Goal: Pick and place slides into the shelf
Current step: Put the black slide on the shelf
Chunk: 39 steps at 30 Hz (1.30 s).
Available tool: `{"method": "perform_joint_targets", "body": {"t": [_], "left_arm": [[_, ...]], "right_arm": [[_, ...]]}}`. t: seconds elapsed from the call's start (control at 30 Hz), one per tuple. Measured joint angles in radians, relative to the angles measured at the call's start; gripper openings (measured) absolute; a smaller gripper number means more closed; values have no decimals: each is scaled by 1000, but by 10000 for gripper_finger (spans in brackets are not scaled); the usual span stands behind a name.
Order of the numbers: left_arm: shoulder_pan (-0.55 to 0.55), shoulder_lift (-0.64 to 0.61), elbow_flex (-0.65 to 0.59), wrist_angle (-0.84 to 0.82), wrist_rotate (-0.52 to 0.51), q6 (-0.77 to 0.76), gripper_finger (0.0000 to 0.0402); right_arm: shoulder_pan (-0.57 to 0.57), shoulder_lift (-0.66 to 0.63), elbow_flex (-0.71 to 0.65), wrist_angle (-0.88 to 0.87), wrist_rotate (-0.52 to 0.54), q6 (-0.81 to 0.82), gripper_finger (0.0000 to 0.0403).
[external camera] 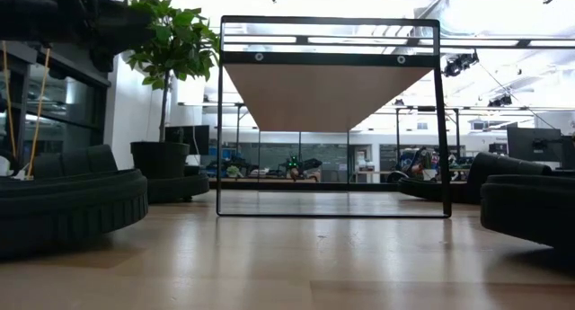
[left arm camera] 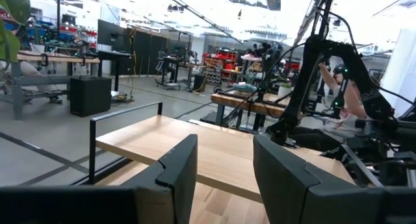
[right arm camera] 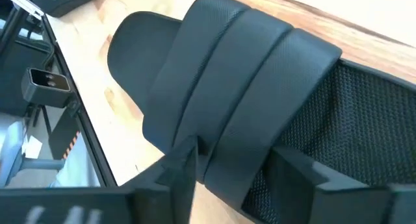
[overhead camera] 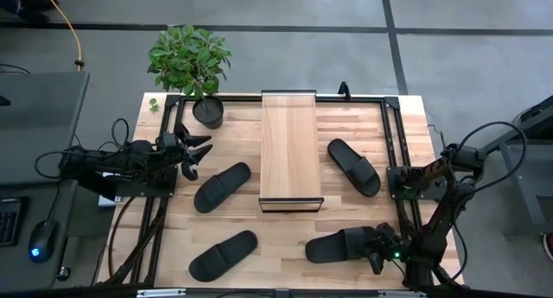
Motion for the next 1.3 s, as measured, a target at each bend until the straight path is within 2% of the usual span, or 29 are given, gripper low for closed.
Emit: {"method": "perform_joint_targets", "body": {"t": [0.23,0.57,0.9,1.3], "left_arm": [[0,0,0,0,0,0,134],[0,0,0,0,0,0,134],[0,0,0,0,0,0,134],[0,0,0,0,0,7,134]], "right_arm": [[0,0,0,-38,-5,3,73],[-2,0,1,-68,-5,-2,22],[-20,-28,-1,-130,26,-15,7],[-83,-176,-1,-152,90,-183,6]]}}
